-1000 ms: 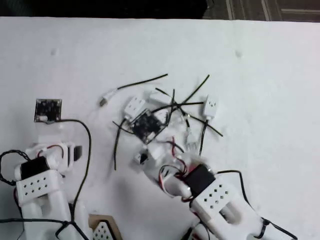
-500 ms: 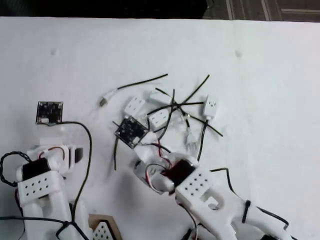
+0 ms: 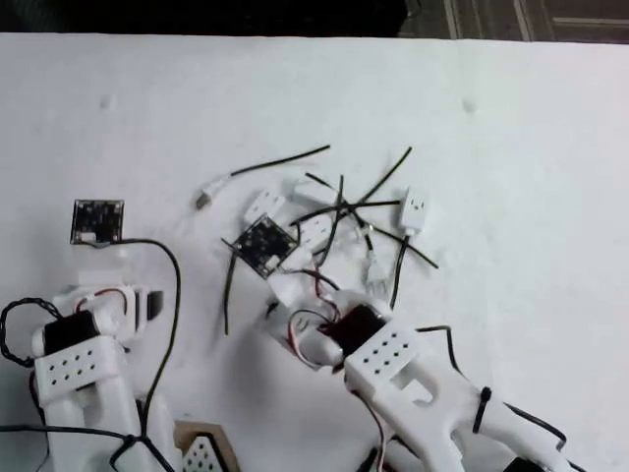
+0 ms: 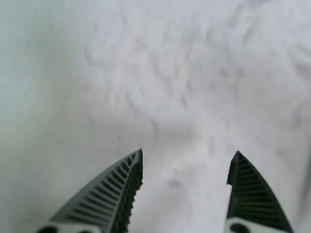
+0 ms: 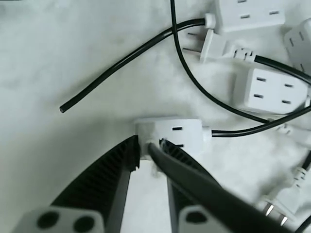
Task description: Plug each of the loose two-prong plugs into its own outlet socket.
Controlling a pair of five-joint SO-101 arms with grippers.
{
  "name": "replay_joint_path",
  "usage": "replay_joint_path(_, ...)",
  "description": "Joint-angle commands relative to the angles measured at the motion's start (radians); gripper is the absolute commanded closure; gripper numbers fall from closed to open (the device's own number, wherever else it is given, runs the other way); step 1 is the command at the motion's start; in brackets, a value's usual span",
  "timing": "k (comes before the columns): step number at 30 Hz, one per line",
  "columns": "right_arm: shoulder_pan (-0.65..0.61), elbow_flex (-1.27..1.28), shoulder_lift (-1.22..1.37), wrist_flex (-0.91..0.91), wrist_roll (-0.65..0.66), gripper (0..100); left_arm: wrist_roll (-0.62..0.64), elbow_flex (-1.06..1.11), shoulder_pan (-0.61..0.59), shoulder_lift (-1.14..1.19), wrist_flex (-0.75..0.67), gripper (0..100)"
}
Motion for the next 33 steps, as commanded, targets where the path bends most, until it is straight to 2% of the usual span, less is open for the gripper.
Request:
replay_joint_path(1, 0.018, -0.044, 0.001, -0.016, 0.009, 98.1, -0.006, 0.002, -0.005, -0.022, -0.020, 72)
replay_joint_path(13, 0.013, 0.034, 0.002, -0.077, 0.035, 98.1, -0.006, 0.003, -0.005, -0.021, -0.020, 72)
replay_joint_path(33, 0.010, 0.015, -0.002, 0.033, 0.037, 98.1, -0.006, 0.003, -0.005, -0.021, -0.020, 72)
